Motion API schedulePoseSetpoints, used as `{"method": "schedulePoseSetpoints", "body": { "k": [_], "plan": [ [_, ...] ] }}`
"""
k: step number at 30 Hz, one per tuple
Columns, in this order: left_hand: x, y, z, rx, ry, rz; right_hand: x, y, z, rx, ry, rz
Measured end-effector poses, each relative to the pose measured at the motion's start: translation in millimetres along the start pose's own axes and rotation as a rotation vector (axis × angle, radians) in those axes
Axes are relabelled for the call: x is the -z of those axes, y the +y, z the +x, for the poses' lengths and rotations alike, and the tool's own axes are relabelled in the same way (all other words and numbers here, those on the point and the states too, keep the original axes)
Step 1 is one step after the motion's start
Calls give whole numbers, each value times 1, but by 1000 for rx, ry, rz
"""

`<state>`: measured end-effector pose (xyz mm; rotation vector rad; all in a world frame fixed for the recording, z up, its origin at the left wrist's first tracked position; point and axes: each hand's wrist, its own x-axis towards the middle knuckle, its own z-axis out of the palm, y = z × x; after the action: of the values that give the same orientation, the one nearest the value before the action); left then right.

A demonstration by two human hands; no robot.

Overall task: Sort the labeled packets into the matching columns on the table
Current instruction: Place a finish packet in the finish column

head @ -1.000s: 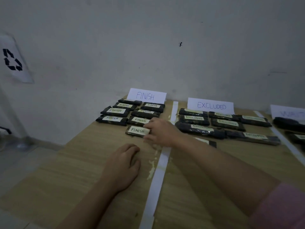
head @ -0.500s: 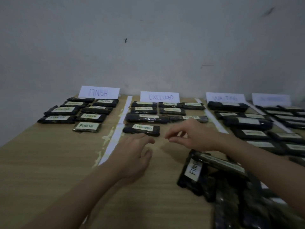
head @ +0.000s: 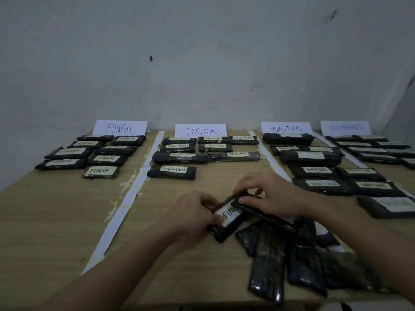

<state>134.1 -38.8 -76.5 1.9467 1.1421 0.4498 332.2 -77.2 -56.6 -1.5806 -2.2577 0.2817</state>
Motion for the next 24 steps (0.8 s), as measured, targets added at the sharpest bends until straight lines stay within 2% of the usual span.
{"method": "schedulePoseSetpoints", "body": {
  "k": [3, 6, 12, 16, 19, 24],
  "plan": [
    [14, 0, 5, 84, 116, -281, -3, -1, 0, -23, 60, 39],
    [29, 1, 9, 65, 198, -438, -8, -1, 4, -36, 101, 53],
    [45, -4, 17, -18, 242, -445, -12, -4, 21, -10, 236, 31],
    [53, -8, 19, -42, 212, -396, -12, -15, 33, 69, 294, -284],
    [65, -12, 15, -68, 173, -346, -16, -30, 49, 222, 287, -503],
    [103, -31, -1, -91, 220, -295, -29, -56, 87, 349, 247, -419]
  ]
}}
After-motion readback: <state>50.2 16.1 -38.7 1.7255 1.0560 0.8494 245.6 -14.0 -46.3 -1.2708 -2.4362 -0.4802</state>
